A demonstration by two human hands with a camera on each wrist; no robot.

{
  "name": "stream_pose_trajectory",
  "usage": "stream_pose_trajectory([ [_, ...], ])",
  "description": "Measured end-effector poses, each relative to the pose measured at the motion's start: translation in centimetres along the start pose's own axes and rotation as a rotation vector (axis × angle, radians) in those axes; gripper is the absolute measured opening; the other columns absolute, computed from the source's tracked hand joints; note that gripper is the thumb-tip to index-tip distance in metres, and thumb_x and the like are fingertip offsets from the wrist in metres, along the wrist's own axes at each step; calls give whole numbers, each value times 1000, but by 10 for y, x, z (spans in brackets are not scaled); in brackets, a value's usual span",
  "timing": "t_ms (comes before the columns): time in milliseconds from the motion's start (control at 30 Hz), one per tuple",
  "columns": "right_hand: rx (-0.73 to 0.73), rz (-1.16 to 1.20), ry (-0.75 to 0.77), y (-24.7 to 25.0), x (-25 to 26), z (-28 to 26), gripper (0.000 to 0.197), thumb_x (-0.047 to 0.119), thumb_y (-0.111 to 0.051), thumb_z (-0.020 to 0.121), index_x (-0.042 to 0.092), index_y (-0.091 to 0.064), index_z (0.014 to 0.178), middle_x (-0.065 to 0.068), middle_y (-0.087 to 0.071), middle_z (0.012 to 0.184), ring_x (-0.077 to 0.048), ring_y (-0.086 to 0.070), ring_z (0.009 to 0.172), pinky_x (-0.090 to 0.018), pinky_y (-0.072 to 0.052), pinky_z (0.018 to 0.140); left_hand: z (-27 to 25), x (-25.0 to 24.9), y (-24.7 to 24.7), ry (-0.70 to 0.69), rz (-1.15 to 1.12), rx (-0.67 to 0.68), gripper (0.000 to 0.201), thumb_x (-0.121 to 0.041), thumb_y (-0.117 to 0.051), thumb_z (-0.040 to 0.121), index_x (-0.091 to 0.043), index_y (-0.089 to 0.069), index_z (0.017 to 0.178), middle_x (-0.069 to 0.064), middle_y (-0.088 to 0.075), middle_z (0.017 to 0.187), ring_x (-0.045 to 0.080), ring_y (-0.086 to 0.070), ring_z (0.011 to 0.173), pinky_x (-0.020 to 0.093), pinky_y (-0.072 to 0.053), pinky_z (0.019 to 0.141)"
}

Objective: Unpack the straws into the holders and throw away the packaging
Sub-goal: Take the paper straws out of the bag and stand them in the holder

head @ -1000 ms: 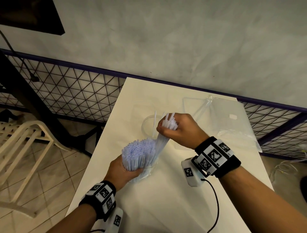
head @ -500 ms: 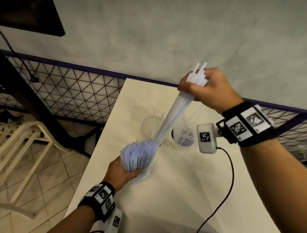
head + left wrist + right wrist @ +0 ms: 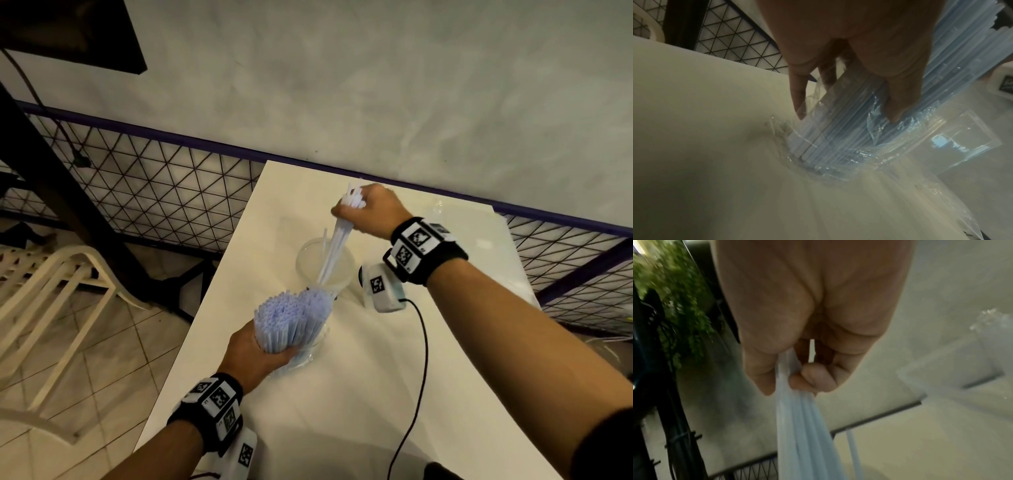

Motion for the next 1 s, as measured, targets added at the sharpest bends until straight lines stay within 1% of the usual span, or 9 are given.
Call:
stream_pose_trajectory([
  [133,179,9,-136,-27,-15,2,57,54,-80,75,9,-68,106,-5,-75,90,-13,-69,63,-29,-58,75,1,2,0,2,-7,9,54,-20,-92,58,-30,-61,102,-13,-69,94,-15,-64,83,4,-48,67],
  [300,143,-103,-145,-20,-17,4,89,64,-70,79,11,-43,146,-4,-55,138,-23,-69,101,-26,-46,90,2,5,0,10,-3,14,53,-23,-92,58,-32,-62,100,-11,-71,95,-9,-66,86,7,-48,71],
  [367,28,-138,-49,-9,-10,-1,70,54,-65,88,12,-50,141,-8,-57,133,-24,-61,111,-24,-39,91,2,4,0,19,-12,16,53,-24,-92,58,-31,-62,101,-12,-71,95,-9,-66,85,6,-48,69],
  [433,-6,-103,60,1,3,-15,38,32,-62,96,16,-60,130,-4,-63,120,-16,-59,93,-23,-41,87,2,4,0,20,-16,24,54,-24,-92,58,-31,-63,103,-12,-71,95,-10,-66,86,4,-47,68],
  [533,219,-12,181,-2,9,-45,37,1,-60,86,21,-69,115,5,-68,108,-4,-62,75,-21,-50,77,1,3,0,26,-29,34,54,-23,-92,59,-34,-61,102,-13,-71,96,-11,-65,87,4,-47,68],
  [667,476,-24,213,-29,-4,-84,55,8,-74,78,28,-60,128,10,-61,119,-15,-66,83,-12,-49,69,2,1,0,16,-1,33,53,-23,-92,59,-38,-59,97,-16,-69,93,-15,-64,84,2,-46,67],
  [767,475,-1,244,-52,-13,-100,52,19,-80,78,25,-61,125,14,-62,120,-11,-66,78,-14,-51,70,2,1,0,13,26,30,55,-25,-92,58,-38,-58,100,-18,-68,93,-17,-62,83,1,-45,67],
  [867,379,95,248,-66,-21,-106,37,20,-82,78,23,-64,110,21,-65,102,-9,-63,67,-20,-53,68,2,1,0,-1,45,26,54,-29,-91,57,-42,-58,98,-20,-68,96,-16,-63,86,4,-45,72],
  [1000,335,156,203,-79,-30,-110,34,17,-83,77,30,-60,99,20,-60,67,-3,-55,56,-9,-40,60,1,0,0,-12,41,20,54,-29,-92,57,-44,-58,96,-21,-68,95,-16,-63,87,7,-46,75],
])
Point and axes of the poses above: each hand's wrist, its own z-axis towards the middle knuckle, its own y-axis out of the back of the hand, x = y × z, the point moved 4 cm from there along z, towards the middle knuckle
